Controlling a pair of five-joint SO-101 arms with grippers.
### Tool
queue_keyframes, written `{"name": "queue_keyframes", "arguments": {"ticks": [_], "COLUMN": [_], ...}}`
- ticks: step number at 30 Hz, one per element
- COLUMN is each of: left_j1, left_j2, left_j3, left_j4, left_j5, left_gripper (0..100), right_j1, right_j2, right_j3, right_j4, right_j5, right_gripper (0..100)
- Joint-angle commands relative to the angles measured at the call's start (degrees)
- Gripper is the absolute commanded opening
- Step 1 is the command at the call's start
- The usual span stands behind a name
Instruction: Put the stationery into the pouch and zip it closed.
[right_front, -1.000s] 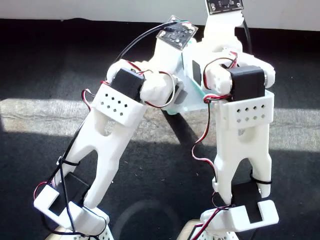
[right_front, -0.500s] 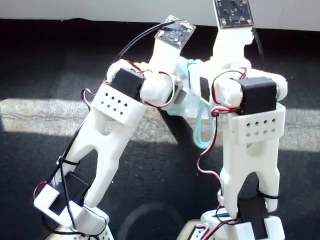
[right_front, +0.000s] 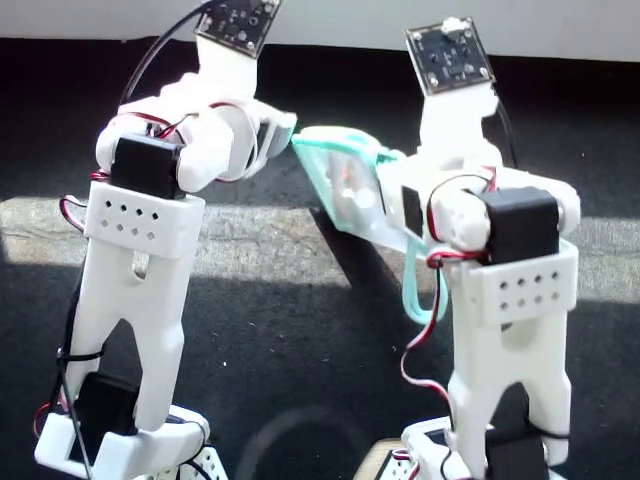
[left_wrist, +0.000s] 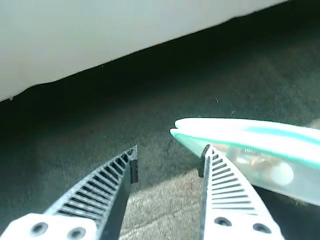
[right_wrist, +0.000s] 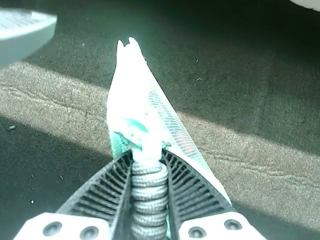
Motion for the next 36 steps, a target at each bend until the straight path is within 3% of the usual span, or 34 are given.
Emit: {"name": "queue_keyframes", "arguments": {"ticks": [1, 5, 10, 16, 21, 24, 27, 36], "left_j1": [-0.4, 1.4, 2.0, 4.1, 10.4, 15.3, 16.1, 16.5], "left_j2": [1.3, 7.1, 14.5, 18.5, 18.7, 18.9, 19.3, 18.6], "left_j3": [-0.7, -4.6, -19.0, -37.2, -38.9, -38.7, -38.6, -34.2], "left_j4": [-6.0, -4.7, 10.7, 27.0, 26.8, 26.8, 26.8, 27.0], "left_j5": [8.8, 17.1, 31.8, 39.8, 42.5, 49.0, 55.6, 58.5], "left_gripper": [22, 23, 23, 23, 23, 23, 23, 23], "right_j1": [0.0, 0.2, 0.2, 0.2, 0.2, 0.2, 0.2, 0.2], "right_j2": [-4.6, -12.7, -19.6, -23.8, -24.7, -24.7, -24.7, -24.7], "right_j3": [9.0, 17.8, 29.5, 36.9, 37.2, 37.4, 37.3, 37.1], "right_j4": [-0.1, -4.9, -12.1, -16.2, -16.1, -16.0, -16.0, -16.0], "right_j5": [3.0, 3.2, 3.2, 3.2, 3.2, 3.2, 3.2, 3.2], "right_gripper": [0.5, 0.5, 0.5, 0.5, 0.5, 0.5, 0.5, 0.5]}}
